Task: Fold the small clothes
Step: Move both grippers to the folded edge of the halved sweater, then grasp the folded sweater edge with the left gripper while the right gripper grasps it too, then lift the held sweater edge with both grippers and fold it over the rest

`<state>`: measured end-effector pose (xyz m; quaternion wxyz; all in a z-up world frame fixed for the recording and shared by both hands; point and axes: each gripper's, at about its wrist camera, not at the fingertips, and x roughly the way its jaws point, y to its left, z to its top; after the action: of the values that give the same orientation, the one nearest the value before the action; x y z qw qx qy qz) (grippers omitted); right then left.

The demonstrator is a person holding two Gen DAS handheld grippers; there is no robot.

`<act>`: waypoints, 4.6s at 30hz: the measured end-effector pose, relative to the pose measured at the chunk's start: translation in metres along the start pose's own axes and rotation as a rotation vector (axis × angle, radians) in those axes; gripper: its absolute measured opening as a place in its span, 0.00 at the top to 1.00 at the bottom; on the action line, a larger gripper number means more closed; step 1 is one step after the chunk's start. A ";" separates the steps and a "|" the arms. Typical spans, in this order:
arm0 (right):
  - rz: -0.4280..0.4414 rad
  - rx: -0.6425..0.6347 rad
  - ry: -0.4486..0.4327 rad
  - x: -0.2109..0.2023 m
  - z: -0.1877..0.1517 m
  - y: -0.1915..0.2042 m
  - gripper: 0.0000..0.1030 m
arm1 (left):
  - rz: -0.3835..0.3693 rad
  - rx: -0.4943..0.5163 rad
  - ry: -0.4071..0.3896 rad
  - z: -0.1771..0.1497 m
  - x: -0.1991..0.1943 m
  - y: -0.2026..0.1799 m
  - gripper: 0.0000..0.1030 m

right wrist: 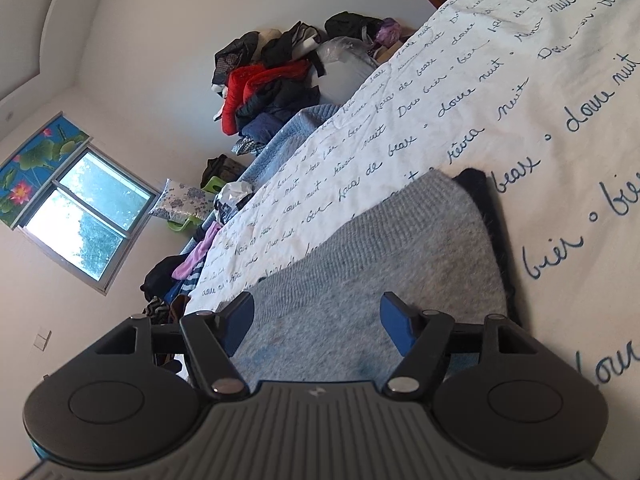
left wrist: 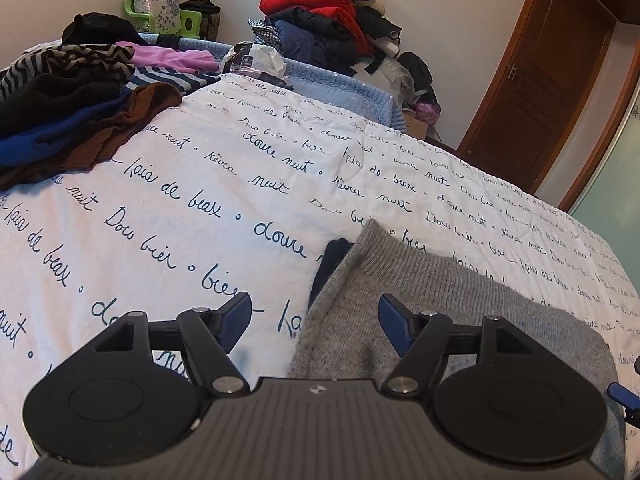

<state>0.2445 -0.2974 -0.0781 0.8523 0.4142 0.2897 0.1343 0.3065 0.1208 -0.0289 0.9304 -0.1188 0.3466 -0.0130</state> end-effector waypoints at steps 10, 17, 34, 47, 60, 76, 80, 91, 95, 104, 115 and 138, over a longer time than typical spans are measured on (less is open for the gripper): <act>0.015 -0.016 0.054 -0.003 -0.017 0.016 0.32 | 0.015 0.029 0.024 -0.015 -0.006 0.010 0.32; 0.037 -0.057 0.083 -0.005 -0.032 0.036 0.26 | 0.004 0.026 0.037 -0.019 -0.009 0.023 0.31; -0.078 -0.839 0.227 0.019 -0.162 0.171 0.25 | -0.214 -0.012 0.131 -0.041 -0.032 0.049 0.36; -0.176 -1.119 0.256 0.051 -0.233 0.196 0.25 | -0.204 0.061 0.161 -0.061 -0.037 0.056 0.89; -0.430 -1.530 0.062 0.088 -0.296 0.214 0.21 | -0.304 -0.074 0.161 -0.012 0.002 0.060 0.24; -0.536 -1.617 -0.076 0.106 -0.303 0.211 0.13 | -0.199 0.090 0.171 -0.001 0.038 0.022 0.24; -0.539 -1.635 -0.089 0.105 -0.308 0.212 0.13 | -0.196 0.094 0.177 -0.002 0.040 0.021 0.23; -0.554 -1.657 -0.114 0.103 -0.314 0.211 0.13 | -0.324 0.097 0.218 0.005 0.057 0.027 0.23; -0.578 -1.700 -0.140 0.108 -0.316 0.213 0.13 | -0.367 0.061 0.243 0.006 0.068 0.031 0.22; -0.611 -1.737 -0.174 0.123 -0.320 0.219 0.13 | -0.526 -0.097 0.287 0.017 0.093 0.038 0.22; -0.525 -1.807 -0.144 0.141 -0.336 0.223 0.62 | -0.535 -0.076 0.312 0.025 0.107 0.029 0.37; -0.290 -1.463 -0.118 0.085 -0.284 0.238 0.94 | -0.421 -0.101 0.168 0.039 0.055 0.006 0.90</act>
<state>0.1428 0.0683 -0.0628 0.9335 -0.2945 0.1319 0.1566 0.3731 0.1289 -0.0368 0.8680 -0.2334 0.3905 -0.1991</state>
